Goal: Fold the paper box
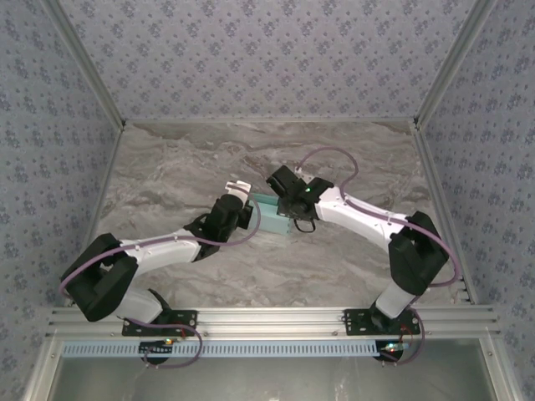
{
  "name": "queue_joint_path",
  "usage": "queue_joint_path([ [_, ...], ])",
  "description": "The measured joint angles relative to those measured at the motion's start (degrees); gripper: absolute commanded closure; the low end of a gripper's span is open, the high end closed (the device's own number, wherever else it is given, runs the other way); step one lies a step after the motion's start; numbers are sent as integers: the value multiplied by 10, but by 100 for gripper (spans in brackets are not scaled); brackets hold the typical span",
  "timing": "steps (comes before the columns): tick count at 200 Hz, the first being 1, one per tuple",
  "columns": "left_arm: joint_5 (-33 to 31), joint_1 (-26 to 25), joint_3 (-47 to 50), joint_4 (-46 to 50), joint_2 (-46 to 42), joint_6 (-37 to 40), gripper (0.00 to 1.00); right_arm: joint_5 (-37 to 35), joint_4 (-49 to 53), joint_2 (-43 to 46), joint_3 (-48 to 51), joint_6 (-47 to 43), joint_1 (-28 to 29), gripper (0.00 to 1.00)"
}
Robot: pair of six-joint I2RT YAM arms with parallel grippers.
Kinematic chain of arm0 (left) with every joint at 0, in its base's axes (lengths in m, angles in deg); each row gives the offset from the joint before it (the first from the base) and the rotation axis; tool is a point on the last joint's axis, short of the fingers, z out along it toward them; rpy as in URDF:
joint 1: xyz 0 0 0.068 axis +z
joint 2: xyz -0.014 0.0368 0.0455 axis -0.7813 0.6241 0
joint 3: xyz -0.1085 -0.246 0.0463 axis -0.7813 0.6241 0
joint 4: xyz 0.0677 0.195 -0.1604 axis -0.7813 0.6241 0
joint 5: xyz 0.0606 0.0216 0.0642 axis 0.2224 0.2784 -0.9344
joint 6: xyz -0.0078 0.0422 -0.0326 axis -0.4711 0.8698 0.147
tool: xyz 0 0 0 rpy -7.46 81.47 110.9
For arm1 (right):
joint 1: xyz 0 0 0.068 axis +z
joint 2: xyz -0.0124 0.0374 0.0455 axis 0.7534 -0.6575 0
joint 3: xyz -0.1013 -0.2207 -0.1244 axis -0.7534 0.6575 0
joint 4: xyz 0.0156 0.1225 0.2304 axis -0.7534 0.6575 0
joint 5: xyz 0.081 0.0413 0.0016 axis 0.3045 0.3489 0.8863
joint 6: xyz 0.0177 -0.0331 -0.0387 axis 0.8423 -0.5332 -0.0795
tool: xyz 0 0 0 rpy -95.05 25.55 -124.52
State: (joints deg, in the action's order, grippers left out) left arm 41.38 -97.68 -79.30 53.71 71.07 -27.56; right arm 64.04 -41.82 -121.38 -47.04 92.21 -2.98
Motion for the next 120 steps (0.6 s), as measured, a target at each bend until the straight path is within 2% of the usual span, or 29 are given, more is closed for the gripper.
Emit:
queue_joint_path([
  [37, 7, -7, 2, -15, 7, -2, 100, 4, -35, 38, 48, 11, 2, 73],
  [62, 11, -10, 3, -24, 10, -3, 100, 18, -59, 75, 78, 0, -3, 60],
  [97, 11, -11, 3, -31, 14, -2, 100, 61, -92, 138, 119, -54, -29, 54],
  [120, 11, -11, 3, -33, 15, -2, 100, 100, -113, 185, 138, -123, -46, 49],
])
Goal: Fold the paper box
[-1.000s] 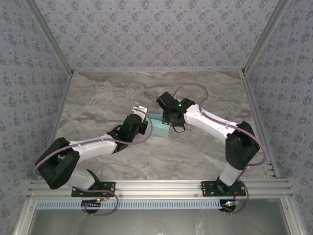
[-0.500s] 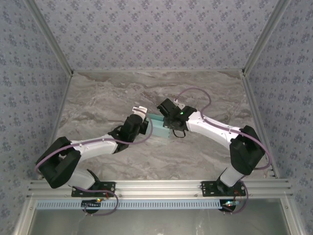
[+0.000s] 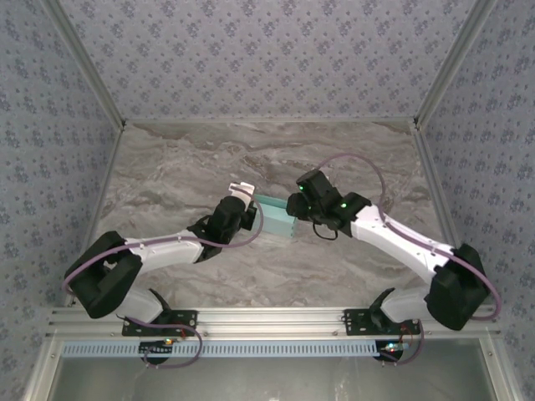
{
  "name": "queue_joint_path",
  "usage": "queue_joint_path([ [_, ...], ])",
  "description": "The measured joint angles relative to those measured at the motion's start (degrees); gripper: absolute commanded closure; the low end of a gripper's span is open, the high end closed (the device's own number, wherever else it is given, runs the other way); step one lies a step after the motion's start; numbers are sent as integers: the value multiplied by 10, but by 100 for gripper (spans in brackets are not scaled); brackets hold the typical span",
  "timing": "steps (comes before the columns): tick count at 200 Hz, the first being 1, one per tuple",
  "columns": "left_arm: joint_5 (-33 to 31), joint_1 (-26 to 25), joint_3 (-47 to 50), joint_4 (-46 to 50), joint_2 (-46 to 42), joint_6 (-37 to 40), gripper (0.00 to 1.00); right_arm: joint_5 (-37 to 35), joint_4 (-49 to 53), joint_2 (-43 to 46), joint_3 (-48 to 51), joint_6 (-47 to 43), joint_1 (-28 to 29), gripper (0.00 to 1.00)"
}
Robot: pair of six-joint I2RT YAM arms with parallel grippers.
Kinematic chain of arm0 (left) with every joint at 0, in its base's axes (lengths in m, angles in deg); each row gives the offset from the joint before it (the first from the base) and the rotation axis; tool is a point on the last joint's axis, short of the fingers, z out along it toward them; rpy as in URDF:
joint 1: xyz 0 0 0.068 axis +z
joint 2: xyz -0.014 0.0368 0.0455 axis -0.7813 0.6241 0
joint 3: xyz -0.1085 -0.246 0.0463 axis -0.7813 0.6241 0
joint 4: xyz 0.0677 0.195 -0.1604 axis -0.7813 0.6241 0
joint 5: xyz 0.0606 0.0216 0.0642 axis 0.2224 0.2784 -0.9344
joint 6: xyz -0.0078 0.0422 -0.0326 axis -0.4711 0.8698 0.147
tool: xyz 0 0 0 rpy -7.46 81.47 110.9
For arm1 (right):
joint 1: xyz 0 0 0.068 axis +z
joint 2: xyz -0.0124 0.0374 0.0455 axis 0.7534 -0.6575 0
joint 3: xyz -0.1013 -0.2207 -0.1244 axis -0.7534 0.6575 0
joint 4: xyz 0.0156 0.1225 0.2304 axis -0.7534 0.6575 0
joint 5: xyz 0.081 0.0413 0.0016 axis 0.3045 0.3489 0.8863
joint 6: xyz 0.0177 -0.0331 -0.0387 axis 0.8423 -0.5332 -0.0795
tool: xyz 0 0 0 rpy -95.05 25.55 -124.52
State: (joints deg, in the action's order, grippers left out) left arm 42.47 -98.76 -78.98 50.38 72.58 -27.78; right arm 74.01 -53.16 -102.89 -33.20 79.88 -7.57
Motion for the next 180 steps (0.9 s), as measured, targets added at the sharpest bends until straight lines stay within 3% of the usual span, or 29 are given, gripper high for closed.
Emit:
queue_joint_path([
  [27, 0, 0, 0, -1, 1, 0, 100, 11, -41, 73, 42, -130, -4, 42],
  [32, 0, 0, 0, -1, 1, 0, 100, 18, -57, 84, 52, -171, -5, 38],
  [34, 0, 0, 0, -1, 1, 0, 100, 23, -67, 90, 60, -194, -6, 29],
  [38, 0, 0, 0, -1, 1, 0, 100, 33, -81, 97, 69, -235, -8, 28],
  [41, 0, 0, 0, -1, 1, 0, 100, 40, -90, 102, 77, -260, -9, 18],
  [55, 2, 0, 0, -1, 1, 1, 100, 78, -119, 117, 117, -400, -12, 10],
  [77, 11, 0, 0, -1, 0, 2, 100, 117, -125, 115, 150, -536, -30, 9],
  [111, 20, 0, 0, 0, -2, 2, 100, 137, -164, 104, 151, -676, -57, 8],
  [149, 26, 0, 0, -1, -2, 2, 100, 180, -196, 73, 149, -783, -64, 8],
  [180, 28, 0, 0, -1, -2, 2, 100, 184, -199, 14, 135, -815, -63, 10],
])
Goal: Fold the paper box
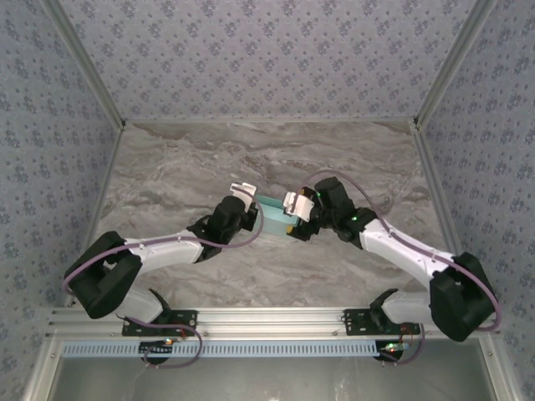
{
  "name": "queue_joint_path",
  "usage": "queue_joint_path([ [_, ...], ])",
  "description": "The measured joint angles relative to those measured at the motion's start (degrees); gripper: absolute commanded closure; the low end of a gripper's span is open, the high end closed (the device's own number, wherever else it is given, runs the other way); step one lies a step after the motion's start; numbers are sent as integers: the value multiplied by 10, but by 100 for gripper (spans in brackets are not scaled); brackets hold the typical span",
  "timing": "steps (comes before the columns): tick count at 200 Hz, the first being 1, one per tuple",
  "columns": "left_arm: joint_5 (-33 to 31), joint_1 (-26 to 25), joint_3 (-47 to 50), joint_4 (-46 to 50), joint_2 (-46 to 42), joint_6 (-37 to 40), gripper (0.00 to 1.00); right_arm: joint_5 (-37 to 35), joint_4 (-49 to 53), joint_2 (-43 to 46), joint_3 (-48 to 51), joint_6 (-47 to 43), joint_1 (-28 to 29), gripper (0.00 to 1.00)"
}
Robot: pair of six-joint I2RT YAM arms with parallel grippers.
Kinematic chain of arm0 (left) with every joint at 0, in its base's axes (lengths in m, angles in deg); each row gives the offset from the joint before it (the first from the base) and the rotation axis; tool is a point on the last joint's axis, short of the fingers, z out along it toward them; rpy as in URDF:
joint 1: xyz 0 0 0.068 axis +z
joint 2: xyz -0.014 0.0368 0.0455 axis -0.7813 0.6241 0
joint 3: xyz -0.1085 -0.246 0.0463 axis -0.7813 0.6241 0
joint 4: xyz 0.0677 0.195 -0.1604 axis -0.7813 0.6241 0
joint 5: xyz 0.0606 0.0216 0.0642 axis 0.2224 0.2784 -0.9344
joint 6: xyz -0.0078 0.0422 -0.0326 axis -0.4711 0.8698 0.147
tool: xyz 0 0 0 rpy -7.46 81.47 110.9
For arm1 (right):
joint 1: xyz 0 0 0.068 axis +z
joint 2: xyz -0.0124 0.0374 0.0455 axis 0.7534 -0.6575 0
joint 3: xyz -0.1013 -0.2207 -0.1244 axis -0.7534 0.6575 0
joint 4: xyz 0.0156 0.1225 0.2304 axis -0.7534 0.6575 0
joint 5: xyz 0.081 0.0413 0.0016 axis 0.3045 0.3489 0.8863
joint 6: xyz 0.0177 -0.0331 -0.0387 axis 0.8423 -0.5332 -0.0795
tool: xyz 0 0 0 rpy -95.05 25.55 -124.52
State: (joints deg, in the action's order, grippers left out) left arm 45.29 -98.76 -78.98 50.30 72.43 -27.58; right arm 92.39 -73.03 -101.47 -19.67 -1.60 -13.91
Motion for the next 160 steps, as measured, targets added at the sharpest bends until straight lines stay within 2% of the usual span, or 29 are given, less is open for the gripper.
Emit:
queue_joint_path([
  [22, 0, 0, 0, 0, 0, 0, 100, -12, 2, -42, -24, -17, 10, 14],
  [55, 3, 0, 0, -3, 1, 0, 100, -55, -11, -76, -34, -52, 38, 29],
  [71, 7, 2, 0, -3, 1, 0, 100, -73, -16, -83, -34, -70, 43, 33],
  [106, 33, 12, 9, -18, -1, 1, 87, -110, -29, -83, -31, -105, 48, 42],
  [147, 78, 23, 41, -28, -35, -6, 68, -127, -57, -86, -21, -129, 49, 44],
  [160, 90, 24, 51, -27, -53, -6, 59, -130, -64, -90, -21, -133, 49, 45],
])
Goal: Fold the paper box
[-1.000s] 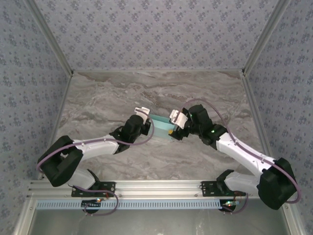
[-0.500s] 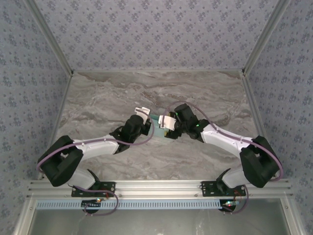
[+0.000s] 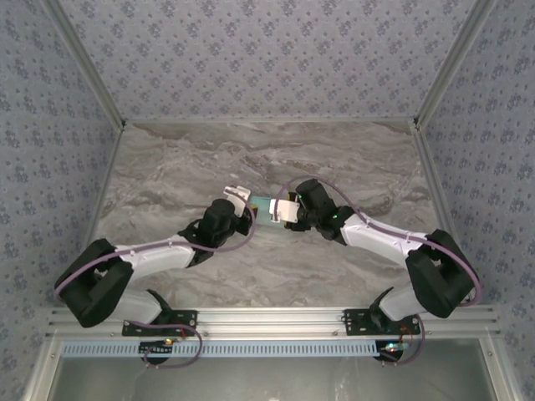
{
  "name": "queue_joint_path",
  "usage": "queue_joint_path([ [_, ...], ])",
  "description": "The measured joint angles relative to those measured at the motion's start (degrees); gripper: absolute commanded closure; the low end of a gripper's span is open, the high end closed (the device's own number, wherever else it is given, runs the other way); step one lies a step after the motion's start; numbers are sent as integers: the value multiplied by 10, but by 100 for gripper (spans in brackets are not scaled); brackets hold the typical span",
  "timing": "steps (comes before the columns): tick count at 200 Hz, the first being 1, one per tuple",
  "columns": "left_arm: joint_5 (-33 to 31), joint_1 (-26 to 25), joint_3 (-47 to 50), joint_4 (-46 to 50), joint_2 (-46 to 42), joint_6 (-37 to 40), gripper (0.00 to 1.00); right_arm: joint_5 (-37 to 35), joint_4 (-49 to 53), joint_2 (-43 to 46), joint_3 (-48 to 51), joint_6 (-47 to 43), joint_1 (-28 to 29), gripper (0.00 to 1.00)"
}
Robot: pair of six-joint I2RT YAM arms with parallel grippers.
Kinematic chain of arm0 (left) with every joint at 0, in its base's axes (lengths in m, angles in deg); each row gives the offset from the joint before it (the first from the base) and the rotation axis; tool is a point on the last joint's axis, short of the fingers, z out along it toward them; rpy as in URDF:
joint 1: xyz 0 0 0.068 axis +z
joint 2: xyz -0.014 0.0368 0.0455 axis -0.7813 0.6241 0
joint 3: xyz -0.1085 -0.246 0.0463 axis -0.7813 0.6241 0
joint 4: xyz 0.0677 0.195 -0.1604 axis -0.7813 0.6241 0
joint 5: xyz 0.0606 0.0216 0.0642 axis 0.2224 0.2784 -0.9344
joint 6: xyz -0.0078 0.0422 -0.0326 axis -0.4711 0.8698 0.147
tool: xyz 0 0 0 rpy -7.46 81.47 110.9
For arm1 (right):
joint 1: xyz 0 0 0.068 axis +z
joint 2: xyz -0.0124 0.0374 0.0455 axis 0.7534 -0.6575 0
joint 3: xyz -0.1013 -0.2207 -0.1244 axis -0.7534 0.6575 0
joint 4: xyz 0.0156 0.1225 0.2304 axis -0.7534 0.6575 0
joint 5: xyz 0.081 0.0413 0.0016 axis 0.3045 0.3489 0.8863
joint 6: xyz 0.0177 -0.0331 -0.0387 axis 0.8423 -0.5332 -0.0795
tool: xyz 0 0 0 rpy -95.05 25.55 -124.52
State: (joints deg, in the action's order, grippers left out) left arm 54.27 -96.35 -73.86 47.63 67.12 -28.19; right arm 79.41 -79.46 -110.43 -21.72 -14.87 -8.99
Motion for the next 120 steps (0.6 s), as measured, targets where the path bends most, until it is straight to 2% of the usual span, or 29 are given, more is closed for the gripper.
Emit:
queue_joint_path([
  [18, 22, 7, 16, 0, -37, -2, 43, 0, -8, -4, 0, -2, 0, 46],
  [33, 48, 21, 27, 1, -71, -4, 18, 0, -13, -6, 0, -4, 0, 46],
  [49, 59, 42, 21, 34, -106, -38, 4, 0, -15, -8, 0, -6, 0, 46],
  [65, 55, 69, -13, 93, -120, -79, 1, 0, -16, -8, 0, -9, 0, 48],
  [93, 85, 132, -85, 153, -101, -130, 1, 3, -17, -8, 0, -14, 0, 49],
  [120, 113, 150, -136, 192, -38, -163, 1, 5, -19, -9, 0, -15, 0, 48],
])
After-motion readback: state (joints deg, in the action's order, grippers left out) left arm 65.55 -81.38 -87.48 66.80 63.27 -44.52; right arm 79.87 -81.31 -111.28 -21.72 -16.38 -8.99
